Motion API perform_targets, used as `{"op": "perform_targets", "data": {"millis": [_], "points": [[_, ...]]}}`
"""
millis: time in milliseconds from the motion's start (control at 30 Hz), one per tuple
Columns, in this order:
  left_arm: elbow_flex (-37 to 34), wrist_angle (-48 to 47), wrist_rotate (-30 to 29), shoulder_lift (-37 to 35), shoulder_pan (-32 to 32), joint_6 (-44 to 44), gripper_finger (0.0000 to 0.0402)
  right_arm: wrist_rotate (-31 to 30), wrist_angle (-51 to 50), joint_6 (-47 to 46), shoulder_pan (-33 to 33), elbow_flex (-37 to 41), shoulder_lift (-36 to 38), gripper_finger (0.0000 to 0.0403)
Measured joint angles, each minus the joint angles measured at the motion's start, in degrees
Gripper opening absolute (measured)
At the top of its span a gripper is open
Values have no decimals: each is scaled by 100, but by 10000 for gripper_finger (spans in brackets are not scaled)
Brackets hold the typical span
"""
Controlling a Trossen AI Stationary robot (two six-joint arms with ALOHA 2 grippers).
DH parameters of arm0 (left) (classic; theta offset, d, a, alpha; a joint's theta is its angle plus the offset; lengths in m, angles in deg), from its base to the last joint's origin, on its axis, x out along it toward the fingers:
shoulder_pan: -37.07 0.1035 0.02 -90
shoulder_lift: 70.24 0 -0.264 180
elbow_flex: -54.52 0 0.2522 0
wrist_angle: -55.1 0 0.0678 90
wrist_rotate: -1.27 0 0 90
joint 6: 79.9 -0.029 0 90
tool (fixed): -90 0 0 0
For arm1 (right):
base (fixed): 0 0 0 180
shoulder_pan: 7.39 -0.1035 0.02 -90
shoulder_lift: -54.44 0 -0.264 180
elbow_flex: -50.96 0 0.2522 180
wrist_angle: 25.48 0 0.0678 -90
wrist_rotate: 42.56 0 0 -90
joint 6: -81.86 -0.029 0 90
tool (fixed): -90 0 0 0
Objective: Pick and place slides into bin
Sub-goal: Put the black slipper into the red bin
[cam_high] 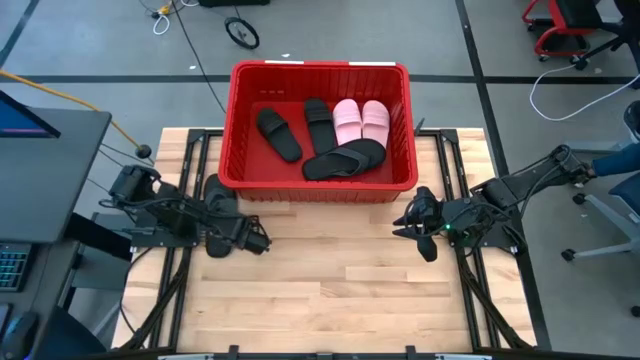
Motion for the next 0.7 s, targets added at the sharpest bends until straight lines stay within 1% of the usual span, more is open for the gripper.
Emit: {"op": "perform_targets", "data": {"millis": [133, 200, 267, 367, 433, 500, 633, 700], "points": [[-51, 117, -201, 0, 143, -399, 200, 0, 5, -34, 0, 0, 0, 126], [-54, 295, -362, 0, 232, -438, 201, 0, 6, -36, 4, 0, 0, 126], [-56, 431, -523, 0, 288, -440, 197, -33, 8, -36, 3, 0, 0, 126], [-55, 511, -700, 85, 414, -492, 180, -196, 13, -53, 4, 0, 0, 126], [-79, 494, -710, 77, 510, -503, 158, -250, 26, -55, 2, 0, 0, 126], [-98, 599, -671, 79, 564, -503, 124, -252, 45, -85, 2, 0, 2, 126], [-21, 676, -507, 79, 487, -512, 25, -251, 52, -181, 2, 0, 2, 126], [184, 756, -331, 79, 371, -624, 16, -253, 52, -183, 2, 0, 2, 126]]}}
